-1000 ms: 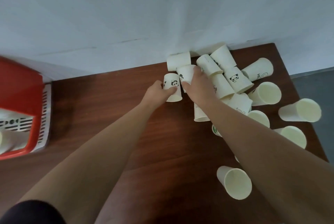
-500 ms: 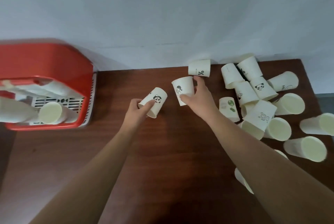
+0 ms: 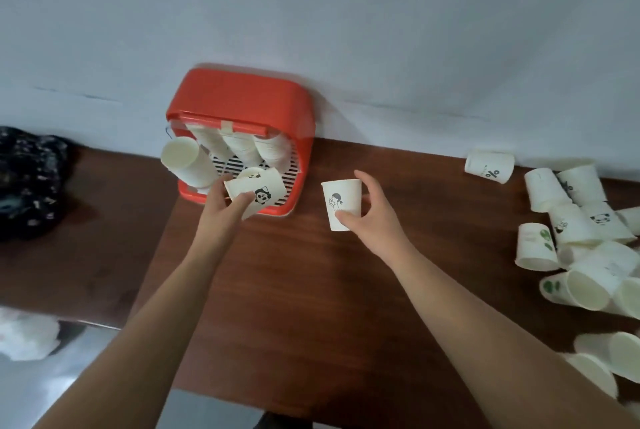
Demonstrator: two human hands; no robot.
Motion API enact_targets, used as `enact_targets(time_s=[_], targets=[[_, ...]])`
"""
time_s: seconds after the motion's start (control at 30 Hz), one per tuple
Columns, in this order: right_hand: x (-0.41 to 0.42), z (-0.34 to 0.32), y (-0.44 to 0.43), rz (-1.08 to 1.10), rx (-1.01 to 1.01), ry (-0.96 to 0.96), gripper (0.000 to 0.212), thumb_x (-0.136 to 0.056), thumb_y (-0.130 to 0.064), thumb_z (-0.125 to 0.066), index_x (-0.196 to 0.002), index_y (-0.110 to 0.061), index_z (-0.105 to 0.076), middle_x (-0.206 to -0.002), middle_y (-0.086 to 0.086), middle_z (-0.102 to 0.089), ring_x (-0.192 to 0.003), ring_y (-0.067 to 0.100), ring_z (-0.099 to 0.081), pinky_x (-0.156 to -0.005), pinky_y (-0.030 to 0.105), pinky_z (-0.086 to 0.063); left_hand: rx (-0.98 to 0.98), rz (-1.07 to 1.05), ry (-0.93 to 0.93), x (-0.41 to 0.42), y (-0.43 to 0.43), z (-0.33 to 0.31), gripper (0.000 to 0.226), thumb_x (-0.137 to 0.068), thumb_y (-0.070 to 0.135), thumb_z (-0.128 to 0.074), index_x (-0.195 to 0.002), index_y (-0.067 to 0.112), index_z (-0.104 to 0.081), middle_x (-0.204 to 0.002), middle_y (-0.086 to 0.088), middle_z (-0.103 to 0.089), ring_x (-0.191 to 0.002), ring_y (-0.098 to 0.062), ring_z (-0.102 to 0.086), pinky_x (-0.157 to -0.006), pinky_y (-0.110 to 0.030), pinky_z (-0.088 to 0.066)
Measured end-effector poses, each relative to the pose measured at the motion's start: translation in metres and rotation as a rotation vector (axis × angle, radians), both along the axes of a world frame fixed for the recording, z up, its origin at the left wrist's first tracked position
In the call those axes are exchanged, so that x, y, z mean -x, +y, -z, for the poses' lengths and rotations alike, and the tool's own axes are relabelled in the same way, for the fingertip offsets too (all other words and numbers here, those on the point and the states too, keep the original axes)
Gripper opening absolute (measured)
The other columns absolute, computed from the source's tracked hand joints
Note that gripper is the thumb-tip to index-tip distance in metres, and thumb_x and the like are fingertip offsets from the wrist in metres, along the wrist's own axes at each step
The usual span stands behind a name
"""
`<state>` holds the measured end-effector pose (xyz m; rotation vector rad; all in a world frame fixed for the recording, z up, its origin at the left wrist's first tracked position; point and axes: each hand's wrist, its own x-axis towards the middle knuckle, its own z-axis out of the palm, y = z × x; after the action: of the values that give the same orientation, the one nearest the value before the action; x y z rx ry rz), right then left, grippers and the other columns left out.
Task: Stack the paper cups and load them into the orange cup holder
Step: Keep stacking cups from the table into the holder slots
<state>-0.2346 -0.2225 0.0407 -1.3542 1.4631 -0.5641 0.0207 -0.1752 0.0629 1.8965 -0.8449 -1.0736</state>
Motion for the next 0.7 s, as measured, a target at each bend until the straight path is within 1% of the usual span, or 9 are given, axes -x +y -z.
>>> enact_targets(time_s=[0.1, 0.2, 0.23, 0.37, 0.43, 0.5, 0.6, 0.63, 0.7], targets=[[-0.028, -0.002, 0.002, -0.009, 0.004, 0.008, 0.083, -0.085, -0.021, -0.078, -0.15, -0.042, -0.029, -0.146, -0.001, -0.047, -0.126, 0.014, -0.052, -0.08, 0.017, -0.049, -0.006, 0.079, -0.201, -0.032, -0.016, 0.002, 0.076, -0.083, 0.038, -0.073, -0.149, 0.033, -0.037, -0.139, 0.0, -0.037, -0.133, -0.025, -0.043, -0.112, -0.044, -0.037], [-0.047, -0.001, 0.001, 0.001, -0.001, -0.003, 0.084, -0.085, -0.02, -0.078, -0.15, -0.042, -0.029, -0.145, -0.002, -0.048, -0.123, 0.012, -0.054, -0.065, 0.01, -0.048, 0.03, 0.174, -0.414, -0.048, -0.038, 0.011, 0.083, -0.083, 0.028, -0.079, -0.152, 0.022, -0.032, -0.147, -0.008, -0.034, -0.139, -0.026, -0.033, -0.112, -0.041, -0.03], [-0.052, -0.001, 0.0, 0.004, 0.0, -0.003, 0.085, -0.085, -0.02, -0.079, -0.15, -0.042, -0.029, -0.145, -0.002, -0.048, -0.123, 0.012, -0.054, -0.064, 0.009, -0.048, 0.041, 0.204, -0.458, -0.051, -0.046, 0.016, 0.083, -0.082, 0.027, -0.08, -0.15, 0.017, -0.034, -0.147, -0.01, -0.034, -0.139, -0.027, -0.033, -0.112, -0.042, -0.03], [-0.07, 0.002, -0.003, 0.018, -0.001, 0.0, 0.086, -0.085, -0.021, -0.079, -0.151, -0.041, -0.028, -0.149, -0.003, -0.045, -0.127, 0.013, -0.053, -0.08, 0.017, -0.051, -0.029, 0.427, -0.597, -0.059, -0.068, 0.039, 0.085, -0.083, 0.027, -0.08, -0.153, 0.009, -0.035, -0.154, -0.013, -0.031, -0.142, -0.031, -0.031, -0.115, -0.042, -0.029], [-0.077, 0.002, -0.006, 0.024, -0.006, -0.013, 0.085, -0.086, -0.02, -0.078, -0.15, -0.041, -0.028, -0.148, -0.003, -0.046, -0.126, 0.012, -0.053, -0.076, 0.013, -0.05, -0.038, 0.566, -0.678, -0.062, -0.074, 0.053, 0.089, -0.082, 0.03, -0.08, -0.155, 0.011, -0.034, -0.152, -0.013, -0.036, -0.14, -0.033, -0.035, -0.115, -0.045, -0.031], [-0.086, 0.002, -0.01, 0.018, 0.005, -0.017, 0.083, -0.086, -0.018, -0.077, -0.149, -0.04, -0.029, -0.144, -0.003, -0.048, -0.124, 0.012, -0.054, -0.071, 0.01, -0.048, -0.08, 0.673, -0.692, -0.064, -0.076, 0.064, 0.093, -0.083, 0.036, -0.079, -0.158, 0.016, -0.027, -0.155, -0.01, -0.035, -0.142, -0.031, -0.033, -0.116, -0.046, -0.031], [-0.1, 0.001, -0.02, -0.012, 0.013, -0.016, 0.083, -0.085, -0.018, -0.076, -0.15, -0.037, -0.028, -0.141, -0.004, -0.049, -0.119, 0.009, -0.054, -0.067, 0.008, -0.046, -0.12, 0.741, -0.588, -0.069, -0.077, 0.072, 0.094, -0.087, 0.038, -0.073, -0.161, 0.021, -0.017, -0.163, -0.005, -0.025, -0.148, -0.027, -0.027, -0.118, -0.042, -0.027], [-0.105, 0.001, -0.022, -0.026, 0.017, -0.02, 0.084, -0.085, -0.018, -0.076, -0.151, -0.037, -0.027, -0.141, -0.005, -0.049, -0.118, 0.007, -0.053, -0.068, 0.007, -0.046, -0.099, 0.727, -0.548, -0.071, -0.076, 0.072, 0.09, -0.089, 0.036, -0.071, -0.161, 0.021, -0.018, -0.164, -0.004, -0.024, -0.149, -0.025, -0.025, -0.119, -0.04, -0.025], [-0.115, 0.0, -0.026, -0.06, 0.032, -0.029, 0.086, -0.085, -0.017, -0.076, -0.153, -0.036, -0.025, -0.139, -0.01, -0.047, -0.118, 0.002, -0.05, -0.075, 0.004, -0.043, 0.006, 0.614, -0.469, -0.076, -0.071, 0.067, 0.072, -0.094, 0.031, -0.065, -0.157, 0.019, -0.031, -0.162, -0.003, -0.03, -0.149, -0.021, -0.028, -0.119, -0.039, -0.026]])
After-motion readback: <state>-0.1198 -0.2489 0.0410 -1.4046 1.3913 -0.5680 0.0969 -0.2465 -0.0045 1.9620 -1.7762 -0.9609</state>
